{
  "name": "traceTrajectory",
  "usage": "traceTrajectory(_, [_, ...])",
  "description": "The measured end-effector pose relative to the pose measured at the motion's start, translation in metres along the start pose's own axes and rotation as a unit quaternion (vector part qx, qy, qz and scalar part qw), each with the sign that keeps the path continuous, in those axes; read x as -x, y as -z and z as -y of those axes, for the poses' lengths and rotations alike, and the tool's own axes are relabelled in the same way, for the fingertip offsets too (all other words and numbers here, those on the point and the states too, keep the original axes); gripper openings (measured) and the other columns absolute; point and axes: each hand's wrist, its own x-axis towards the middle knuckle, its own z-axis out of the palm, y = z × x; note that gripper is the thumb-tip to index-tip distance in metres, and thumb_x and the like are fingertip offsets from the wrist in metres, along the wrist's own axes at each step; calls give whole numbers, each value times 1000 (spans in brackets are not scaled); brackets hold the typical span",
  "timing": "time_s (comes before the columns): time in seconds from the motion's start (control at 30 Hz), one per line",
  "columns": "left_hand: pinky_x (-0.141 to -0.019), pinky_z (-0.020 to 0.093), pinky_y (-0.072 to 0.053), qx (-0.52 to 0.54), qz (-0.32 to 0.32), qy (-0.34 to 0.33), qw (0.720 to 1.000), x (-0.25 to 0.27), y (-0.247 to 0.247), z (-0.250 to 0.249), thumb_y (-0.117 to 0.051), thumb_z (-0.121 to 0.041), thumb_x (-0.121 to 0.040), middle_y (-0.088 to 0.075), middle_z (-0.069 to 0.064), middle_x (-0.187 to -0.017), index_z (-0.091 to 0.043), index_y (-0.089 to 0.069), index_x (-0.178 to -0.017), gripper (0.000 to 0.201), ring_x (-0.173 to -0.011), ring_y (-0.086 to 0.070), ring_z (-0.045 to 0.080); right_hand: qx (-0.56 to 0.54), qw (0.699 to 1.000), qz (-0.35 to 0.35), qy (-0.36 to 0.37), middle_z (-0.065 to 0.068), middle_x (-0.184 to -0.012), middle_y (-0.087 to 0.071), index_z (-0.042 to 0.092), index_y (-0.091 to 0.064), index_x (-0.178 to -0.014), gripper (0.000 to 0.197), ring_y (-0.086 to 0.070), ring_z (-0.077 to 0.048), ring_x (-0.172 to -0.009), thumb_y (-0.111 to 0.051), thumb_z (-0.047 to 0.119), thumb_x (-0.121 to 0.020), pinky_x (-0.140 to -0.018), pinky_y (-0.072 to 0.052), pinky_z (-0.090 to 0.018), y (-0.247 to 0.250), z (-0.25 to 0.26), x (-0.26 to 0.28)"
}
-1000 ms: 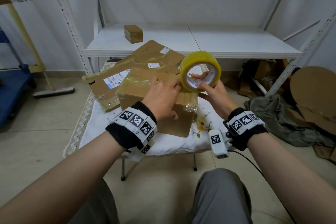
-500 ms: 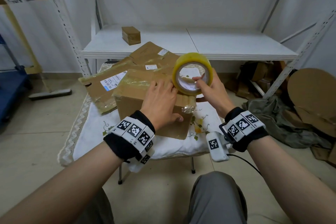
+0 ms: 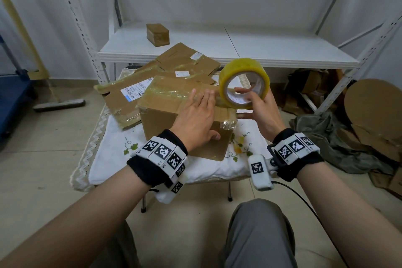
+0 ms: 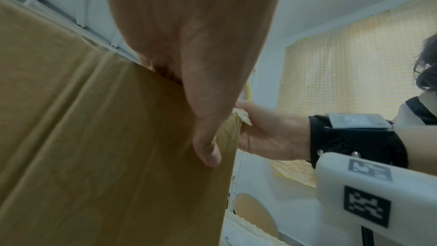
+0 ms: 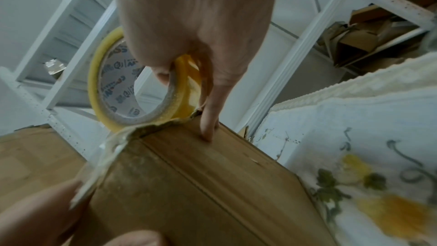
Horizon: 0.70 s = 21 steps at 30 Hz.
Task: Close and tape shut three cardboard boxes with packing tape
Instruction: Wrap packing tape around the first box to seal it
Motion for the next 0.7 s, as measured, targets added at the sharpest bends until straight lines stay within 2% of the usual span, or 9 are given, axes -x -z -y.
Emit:
traceTrajectory(0.17, [-124, 46, 4, 2, 8, -1, 1000, -1, 1, 2, -52, -70, -86, -8, 19, -165, 3, 4, -155, 115, -153, -11, 28, -90, 995, -39, -8, -20, -121, -68, 12, -44, -132, 40, -69, -32, -114, -44, -3, -95, -66, -62, -48, 11, -11, 6])
traceTrajectory(0.23, [-124, 46, 4, 2, 10, -2, 1000, -1, 1, 1, -52, -70, -86, -8, 19, -165, 3, 3, -155, 114, -153, -10, 28, -94, 994, -54, -8, -22, -119, -66, 11, -43, -135, 43, -70, -33, -110, -43, -3, -95, -70, -62, -50, 13, -14, 9])
traceTrajectory(0.3, [-124, 47, 4, -1, 11, -2, 1000, -1, 0, 1, -51, -70, -87, -7, 19, -165, 1, 3, -156, 113, -153, -9, 29, -77, 995, -60, 3, -24, -117, -64, 9, -45, -131, 38, -69, -35, -110, -44, -4, -95, -71, -62, -49, 12, -14, 10])
traceTrajectory(0.4, [-124, 48, 3, -5, 11, -3, 1000, -1, -2, 1, -50, -70, -87, -6, 19, -165, -1, 2, -156, 110, -153, -8, 30, -36, 997, -63, 40, -17, -108, -65, 13, -47, -114, 25, -66, -34, -112, -43, -4, -96, -69, -62, -43, 8, -4, 12])
traceTrajectory(0.47, [-124, 49, 3, -9, 8, -3, 1000, -1, -2, 1, -51, -69, -87, -6, 19, -165, -2, 1, -157, 110, -153, -9, 31, 0, 996, -56, 76, -7, -100, -66, 14, -45, -112, 22, -67, -27, -109, -41, -3, -100, -65, -61, -34, 7, 5, 13])
traceTrajectory(0.53, [-123, 52, 2, -12, 8, -6, 1000, 0, 0, 2, -52, -69, -87, -6, 19, -165, -7, 0, -157, 107, -153, -9, 32, 36, 993, -48, 100, -7, -99, -67, 15, -44, -110, 19, -67, -25, -108, -40, -2, -102, -64, -61, -31, 7, 11, 13])
traceTrajectory(0.6, [-122, 56, 0, -9, 9, -10, 1000, 0, 0, 2, -53, -68, -87, -5, 17, -166, -17, -2, -158, 102, -153, -10, 33, 68, 991, -45, 108, -7, -100, -66, 19, -44, -106, 21, -66, -26, -109, -42, -1, -101, -70, -64, -39, 8, 12, 12])
traceTrajectory(0.7, [-119, 64, -2, -4, 7, -21, 1000, 0, 1, 1, -56, -67, -86, -2, 5, -167, -27, -11, -158, 93, -151, -14, 37, 91, 989, -58, 101, 4, -94, -65, 20, -46, -105, 17, -66, -25, -107, -47, 3, -99, -85, -60, -57, 10, 8, 9])
